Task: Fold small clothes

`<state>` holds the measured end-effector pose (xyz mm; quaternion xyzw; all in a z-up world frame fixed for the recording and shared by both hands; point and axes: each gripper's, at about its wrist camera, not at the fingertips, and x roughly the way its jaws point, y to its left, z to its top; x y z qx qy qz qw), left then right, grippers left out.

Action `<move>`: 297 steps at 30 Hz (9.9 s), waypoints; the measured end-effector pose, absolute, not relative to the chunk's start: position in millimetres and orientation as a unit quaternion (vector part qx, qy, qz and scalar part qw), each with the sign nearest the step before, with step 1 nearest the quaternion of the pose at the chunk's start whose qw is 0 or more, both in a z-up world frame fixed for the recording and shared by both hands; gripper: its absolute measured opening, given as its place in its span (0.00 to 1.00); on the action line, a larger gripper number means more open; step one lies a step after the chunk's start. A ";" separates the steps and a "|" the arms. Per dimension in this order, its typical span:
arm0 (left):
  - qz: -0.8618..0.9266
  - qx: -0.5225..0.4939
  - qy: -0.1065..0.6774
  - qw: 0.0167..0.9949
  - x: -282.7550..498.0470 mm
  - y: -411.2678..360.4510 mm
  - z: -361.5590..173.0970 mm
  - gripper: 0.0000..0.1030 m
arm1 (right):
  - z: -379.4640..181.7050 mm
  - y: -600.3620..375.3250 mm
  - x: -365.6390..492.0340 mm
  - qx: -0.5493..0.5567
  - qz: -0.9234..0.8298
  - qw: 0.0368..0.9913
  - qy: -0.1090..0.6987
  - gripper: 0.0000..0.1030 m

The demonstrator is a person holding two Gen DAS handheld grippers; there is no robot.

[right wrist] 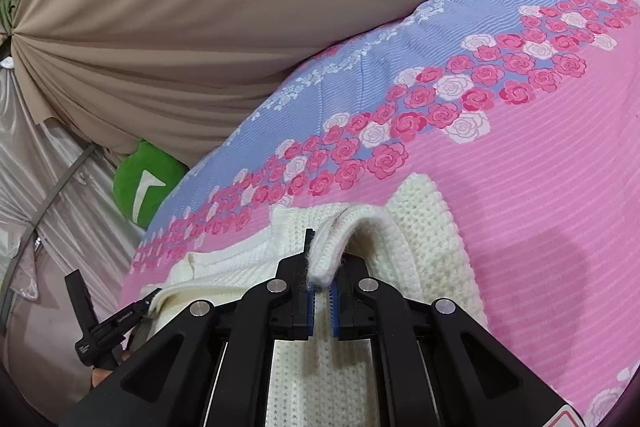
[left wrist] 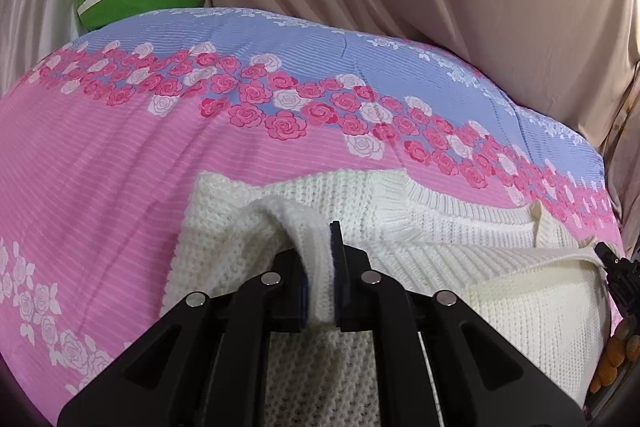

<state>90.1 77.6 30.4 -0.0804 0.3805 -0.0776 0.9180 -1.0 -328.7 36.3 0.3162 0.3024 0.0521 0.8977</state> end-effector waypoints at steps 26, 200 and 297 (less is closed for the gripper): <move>-0.092 -0.128 0.298 0.942 46.8 96.0 54.2 0.23 | 71.4 -322.1 -64.5 0.307 0.003 0.939 0.151 0.39; -0.024 -0.130 0.398 0.908 21.5 144.7 9.4 0.90 | 26.8 -137.0 1.1 0.097 0.148 0.907 0.382 0.10; -0.224 -0.074 0.420 0.876 -76.6 -13.0 43.2 0.83 | 80.8 -265.2 -176.2 0.294 0.132 0.913 0.250 0.16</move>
